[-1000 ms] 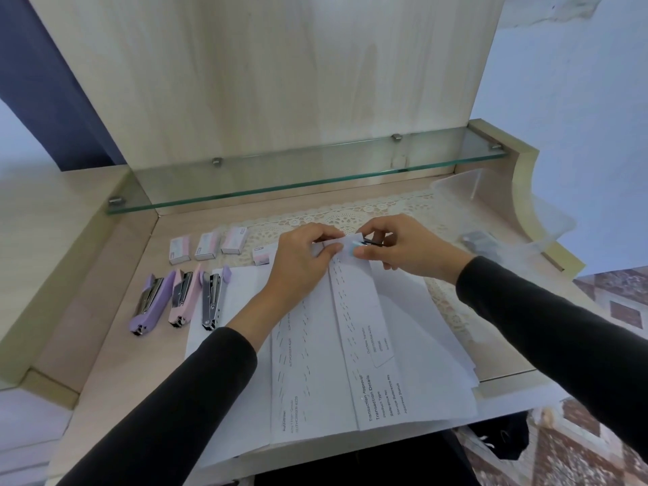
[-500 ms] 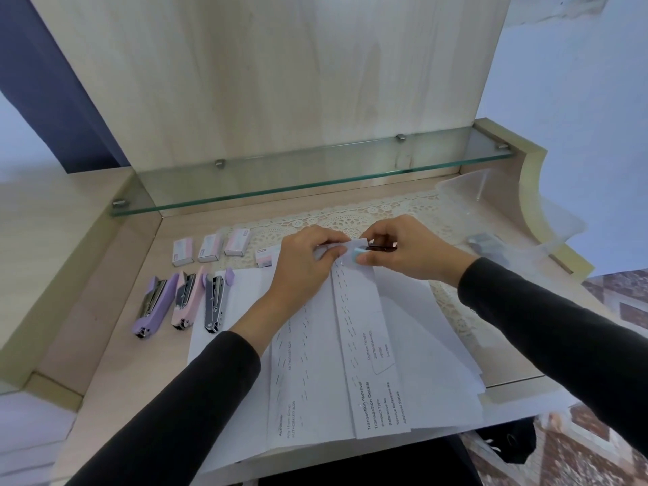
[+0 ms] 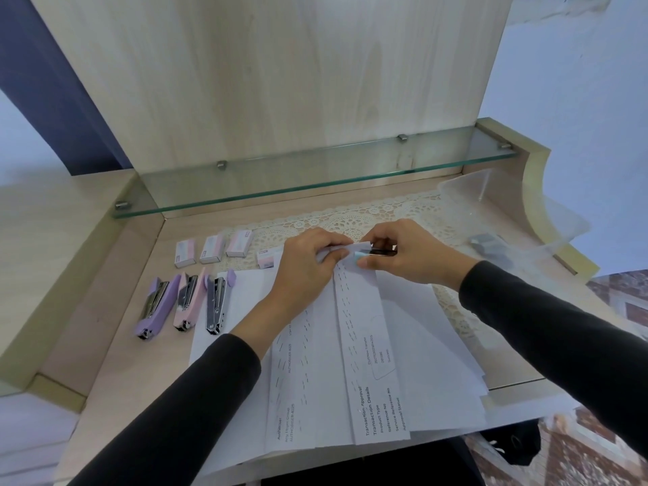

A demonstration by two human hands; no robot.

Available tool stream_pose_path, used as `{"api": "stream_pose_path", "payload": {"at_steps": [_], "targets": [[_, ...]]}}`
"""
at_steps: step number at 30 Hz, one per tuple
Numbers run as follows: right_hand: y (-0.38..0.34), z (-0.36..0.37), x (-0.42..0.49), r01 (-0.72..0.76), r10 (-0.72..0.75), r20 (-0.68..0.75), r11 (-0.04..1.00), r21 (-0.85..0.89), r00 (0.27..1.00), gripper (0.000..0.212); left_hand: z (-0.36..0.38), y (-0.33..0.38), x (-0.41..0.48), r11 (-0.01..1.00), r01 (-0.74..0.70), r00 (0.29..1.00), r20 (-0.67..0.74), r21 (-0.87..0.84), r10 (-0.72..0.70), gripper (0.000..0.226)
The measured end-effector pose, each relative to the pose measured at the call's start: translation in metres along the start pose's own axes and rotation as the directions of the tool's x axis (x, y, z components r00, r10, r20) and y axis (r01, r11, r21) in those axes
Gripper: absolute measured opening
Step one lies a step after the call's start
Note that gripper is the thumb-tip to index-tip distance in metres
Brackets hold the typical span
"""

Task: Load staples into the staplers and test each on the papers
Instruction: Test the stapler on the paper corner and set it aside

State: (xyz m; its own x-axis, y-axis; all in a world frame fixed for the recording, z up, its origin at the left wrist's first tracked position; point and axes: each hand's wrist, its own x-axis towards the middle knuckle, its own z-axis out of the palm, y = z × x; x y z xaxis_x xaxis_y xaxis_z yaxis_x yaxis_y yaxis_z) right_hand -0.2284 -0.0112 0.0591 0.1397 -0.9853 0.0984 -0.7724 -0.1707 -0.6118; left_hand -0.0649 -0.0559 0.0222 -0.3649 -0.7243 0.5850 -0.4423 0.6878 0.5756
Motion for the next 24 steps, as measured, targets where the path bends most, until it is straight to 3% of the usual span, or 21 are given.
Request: {"api": "stream_pose_path", "payload": {"at_steps": [12, 24], "targets": [[-0.0042, 0.0049, 0.0012, 0.042, -0.05, -0.053, 0.99, -0.134, 0.997, 0.023, 0.0002, 0.0017, 0.0005, 1.0, -0.014, 1.0, -0.008, -0.012, 0.014, 0.015], [0.0007, 0.0013, -0.0031, 0.079, -0.08, -0.004, 0.994, -0.069, 0.997, 0.027, -0.0064, 0.0006, -0.0002, 1.0, -0.015, 1.0, 0.017, 0.017, 0.015, 0.016]]}}
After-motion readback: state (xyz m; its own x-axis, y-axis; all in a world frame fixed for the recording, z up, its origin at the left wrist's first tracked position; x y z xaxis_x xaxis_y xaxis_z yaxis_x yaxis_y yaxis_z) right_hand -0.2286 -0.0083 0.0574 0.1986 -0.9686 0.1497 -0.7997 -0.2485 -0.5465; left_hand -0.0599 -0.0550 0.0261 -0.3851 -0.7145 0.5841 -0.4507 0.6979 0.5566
